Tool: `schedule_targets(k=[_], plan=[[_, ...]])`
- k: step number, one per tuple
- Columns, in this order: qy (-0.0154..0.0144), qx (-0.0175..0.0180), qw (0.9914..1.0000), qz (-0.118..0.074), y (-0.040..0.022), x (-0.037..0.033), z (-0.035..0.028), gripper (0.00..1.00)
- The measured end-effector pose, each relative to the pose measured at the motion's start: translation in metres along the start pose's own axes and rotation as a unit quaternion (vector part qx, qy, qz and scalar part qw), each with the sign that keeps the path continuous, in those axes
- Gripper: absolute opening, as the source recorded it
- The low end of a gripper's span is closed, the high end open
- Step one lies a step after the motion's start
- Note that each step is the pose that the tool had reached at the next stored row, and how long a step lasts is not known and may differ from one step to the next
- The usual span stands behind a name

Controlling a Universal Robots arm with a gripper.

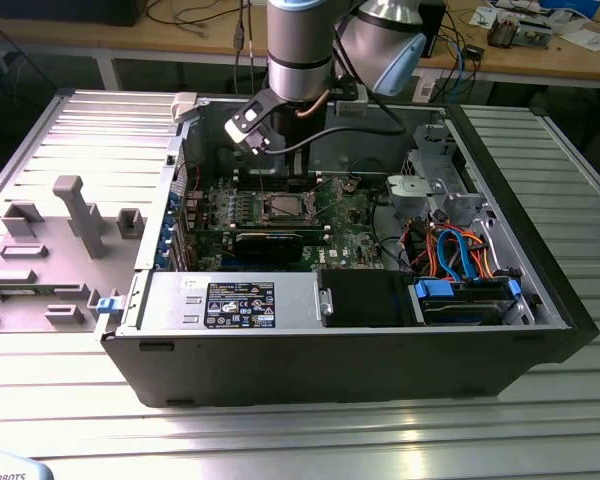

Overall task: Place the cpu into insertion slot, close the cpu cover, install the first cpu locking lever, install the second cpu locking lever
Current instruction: 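Close the cpu cover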

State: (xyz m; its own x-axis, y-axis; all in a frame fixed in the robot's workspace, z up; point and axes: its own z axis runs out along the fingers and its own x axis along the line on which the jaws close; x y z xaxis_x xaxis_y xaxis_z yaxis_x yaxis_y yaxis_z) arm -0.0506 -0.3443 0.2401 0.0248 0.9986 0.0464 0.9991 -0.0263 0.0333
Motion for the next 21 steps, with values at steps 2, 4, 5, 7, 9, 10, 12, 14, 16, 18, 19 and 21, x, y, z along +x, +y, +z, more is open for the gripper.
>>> schedule_targets(k=[2,4,5,7,9,10,12,14,16,18,19,21], plan=[[-0.0005,0.0016,1.0,0.0,0.0016,0.0002,0.0,0.11],[-0.0006,0.0016,1.0,0.0,0.0016,0.0002,0.0,0.11],[-0.0006,0.0016,1.0,0.0,0.0016,0.0002,0.0,0.11],[-0.0005,0.0016,1.0,-0.001,0.0016,0.0002,0.0,0.11],[-0.0003,0.0019,0.99997,-0.007,0.0016,0.0003,0.0,0.11],[0.0,0.0024,0.99985,-0.017,0.0016,0.0003,0.0001,0.11],[0.0003,0.0028,0.99962,-0.028,0.0016,0.0003,0.0001,0.11],[0.0003,0.0029,0.99961,-0.028,0.0016,0.0003,0.0,0.11],[0.0003,0.0029,0.99961,-0.028,0.0017,0.0004,-0.002,0.11],[0.0003,0.003,0.99961,-0.028,0.0018,0.0006,-0.0072,0.11],[0.0003,0.0031,0.99961,-0.028,0.0019,0.0007,-0.0098,0.11],[0.0003,0.0031,0.99961,-0.028,0.0021,0.001,-0.0151,0.11]])
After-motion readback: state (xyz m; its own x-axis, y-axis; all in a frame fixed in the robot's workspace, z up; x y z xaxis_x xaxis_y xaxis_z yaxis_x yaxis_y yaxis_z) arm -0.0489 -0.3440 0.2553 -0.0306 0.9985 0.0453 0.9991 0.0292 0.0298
